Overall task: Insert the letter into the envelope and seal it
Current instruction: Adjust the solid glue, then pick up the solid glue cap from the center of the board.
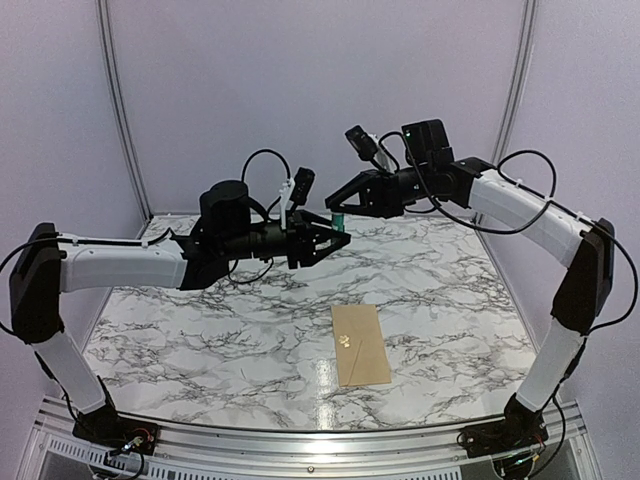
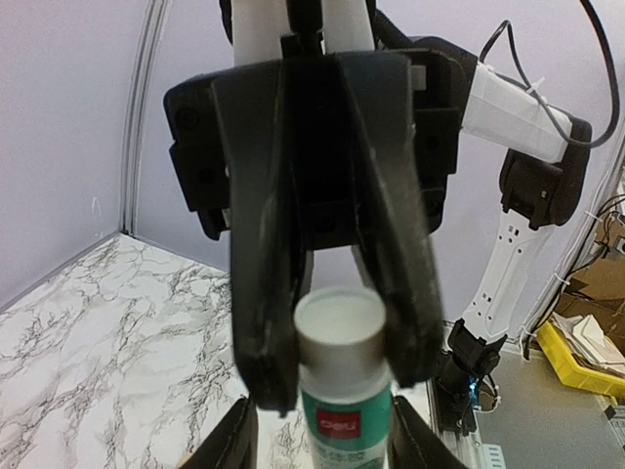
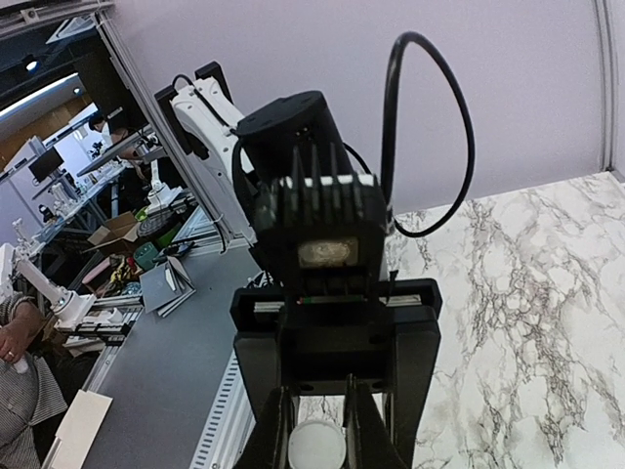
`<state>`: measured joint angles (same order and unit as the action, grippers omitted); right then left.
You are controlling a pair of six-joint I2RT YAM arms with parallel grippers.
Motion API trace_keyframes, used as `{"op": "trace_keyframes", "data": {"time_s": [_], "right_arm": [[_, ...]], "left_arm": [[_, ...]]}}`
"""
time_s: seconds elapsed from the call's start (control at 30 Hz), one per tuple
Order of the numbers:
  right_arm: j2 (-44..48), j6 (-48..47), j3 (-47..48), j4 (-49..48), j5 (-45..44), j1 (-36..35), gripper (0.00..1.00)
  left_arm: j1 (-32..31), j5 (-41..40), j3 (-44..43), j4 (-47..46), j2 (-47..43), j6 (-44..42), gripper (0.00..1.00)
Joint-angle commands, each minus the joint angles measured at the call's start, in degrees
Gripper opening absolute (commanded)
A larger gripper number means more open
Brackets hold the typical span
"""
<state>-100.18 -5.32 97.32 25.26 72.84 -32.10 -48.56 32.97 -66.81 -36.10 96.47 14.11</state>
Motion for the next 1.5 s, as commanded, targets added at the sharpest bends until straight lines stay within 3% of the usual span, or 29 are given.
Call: {"op": "trace_keyframes", "data": {"time_s": [0.0, 0.4, 0.53, 0.73, 0.93, 1.1, 1.23, 1.47], "right_arm": [[1.72, 2.71, 0.07, -3.33, 2.16, 0.57, 0.09], [2.34, 2.54, -2.19, -4.38, 1.72, 1.46, 0.09], [2.74, 2.51, -2.42, -4.56, 1.41, 2.13, 0.11], [3.73, -1.99, -0.36, -0.20, -1.34, 4.67, 0.34], [6.25, -16.45, 2.71, 14.49, -20.57, 13.15, 0.44], [8.69, -28.10, -3.43, 22.79, -40.18, 15.75, 0.46], [10.35, -30.87, -11.93, 24.03, -53.54, 15.84, 0.45], [8.94, -31.78, -21.41, 24.67, -66.86, 15.84, 0.46]], "left_arm": [[-0.33, 0.75, -1.66, -2.04, 1.69, -0.56, 0.46], [-0.35, 1.05, -1.31, -3.52, 1.39, 0.49, 0.29], [-0.34, 1.11, -1.14, -3.71, 1.49, 0.80, 0.18], [-0.33, 0.67, -0.90, -3.72, 1.96, 1.43, 0.14], [0.07, -0.38, 1.44, -3.33, 0.97, 2.43, 0.14], [0.33, -1.32, 3.29, -0.76, -0.38, 1.87, 0.14], [0.38, -1.35, 5.13, 0.55, -1.34, 1.55, 0.14], [0.33, -1.70, 7.89, 1.98, -2.56, 0.74, 0.13]]}}
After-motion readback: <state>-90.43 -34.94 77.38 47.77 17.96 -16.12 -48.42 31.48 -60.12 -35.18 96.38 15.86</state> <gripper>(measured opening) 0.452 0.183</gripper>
